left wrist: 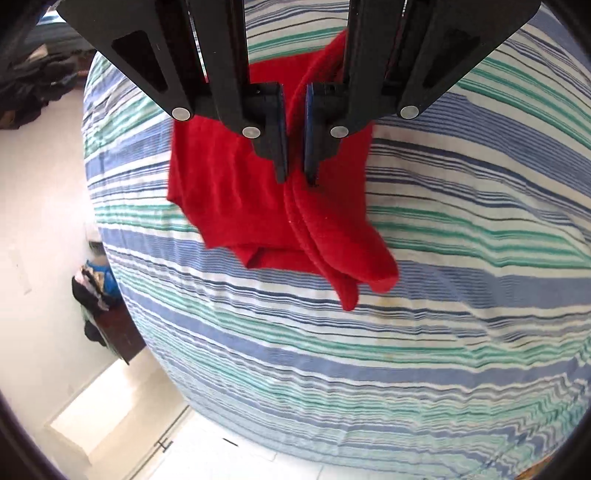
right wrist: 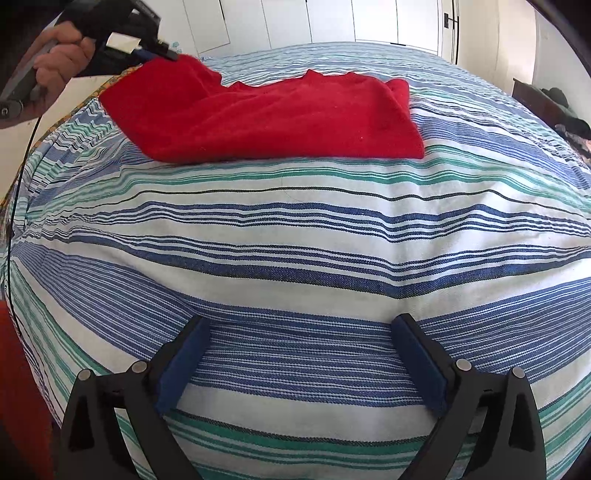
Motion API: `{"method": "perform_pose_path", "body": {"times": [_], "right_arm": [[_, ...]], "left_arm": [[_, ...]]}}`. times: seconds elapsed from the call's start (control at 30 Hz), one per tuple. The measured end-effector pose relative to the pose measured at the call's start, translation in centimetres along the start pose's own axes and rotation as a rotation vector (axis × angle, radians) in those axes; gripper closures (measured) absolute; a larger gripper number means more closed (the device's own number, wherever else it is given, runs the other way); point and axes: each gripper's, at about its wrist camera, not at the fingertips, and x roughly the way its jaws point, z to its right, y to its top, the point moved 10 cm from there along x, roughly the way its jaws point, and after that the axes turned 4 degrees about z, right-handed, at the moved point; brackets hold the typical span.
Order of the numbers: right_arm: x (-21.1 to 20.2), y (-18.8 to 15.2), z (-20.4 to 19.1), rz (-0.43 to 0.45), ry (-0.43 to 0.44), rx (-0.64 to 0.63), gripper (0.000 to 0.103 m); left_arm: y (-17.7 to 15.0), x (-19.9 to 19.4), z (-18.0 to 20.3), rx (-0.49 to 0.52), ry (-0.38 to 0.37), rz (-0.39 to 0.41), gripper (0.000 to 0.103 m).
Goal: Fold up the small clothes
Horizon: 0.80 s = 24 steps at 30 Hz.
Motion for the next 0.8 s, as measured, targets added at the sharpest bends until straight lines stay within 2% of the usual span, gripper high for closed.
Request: {"method": "perform_pose_path", "body": {"times": [0.2, 0.27, 0.33, 0.4, 0.43, 0.47, 0.5, 0.53, 0.57, 0.63, 0.67, 0.73, 0.8], "right_arm": [[0.0, 0.1, 0.0, -0.003, 0.0, 0.0, 0.004], [0.0, 0.1, 0.0, -0.003, 0.0, 0.0, 0.004], [0.0, 0.1, -0.1, -0.004, 0.002, 0.0, 0.004], [0.0, 0.2, 0.0, -0.006, 0.01, 0.005, 0.004], [-0.2, 0.3, 0.1, -0.003, 0.022, 0.014, 0.004], [-0.4, 0.4, 0.2, 0.001, 0.042, 0.032, 0.004], [-0.8, 0.6, 0.4, 0.004, 0.07, 0.058, 0.004], [-1.3, 0.8, 0.6, 0.004, 0.103, 0.088, 0.005], [-2.0, 1.0, 1.0, 0.004, 0.139, 0.126, 0.007], [-3.9, 2.0, 2.3, 0.028, 0.209, 0.241, 0.011], [-4.8, 2.9, 3.5, 0.059, 0.23, 0.314, 0.016], [-6.2, 5.6, 5.9, 0.133, 0.273, 0.434, 0.028], [-6.6, 9.1, 7.8, 0.174, 0.288, 0.459, 0.038]], "left_arm": [[-1.0, 6.3, 12.4, 0.102, -0.057, -0.021, 0.098], [-2.4, 9.6, 14.7, 0.133, -0.056, -0.053, 0.095], [-4.9, 12.6, 16.0, 0.164, -0.043, -0.151, 0.085], [-6.7, 12.8, 16.6, 0.187, -0.048, -0.224, 0.085], [-6.7, 11.6, 16.7, 0.184, -0.082, -0.209, 0.078], [-6.2, 9.9, 16.7, 0.18, -0.129, -0.178, 0.071], [-5.5, 7.9, 16.1, 0.179, -0.157, -0.138, 0.049], [-4.6, 5.7, 15.0, 0.182, -0.163, -0.078, 0.032], [-3.8, 3.4, 13.4, 0.191, -0.149, -0.007, 0.027], [-2.8, 0.0, 9.4, 0.23, -0.073, 0.106, 0.025], [-3.0, -0.8, 7.4, 0.26, -0.019, 0.129, 0.027], [-4.3, -1.2, 3.6, 0.32, 0.071, 0.123, 0.035], [-6.9, -0.6, 1.5, 0.375, 0.093, 0.067, 0.038]]}}
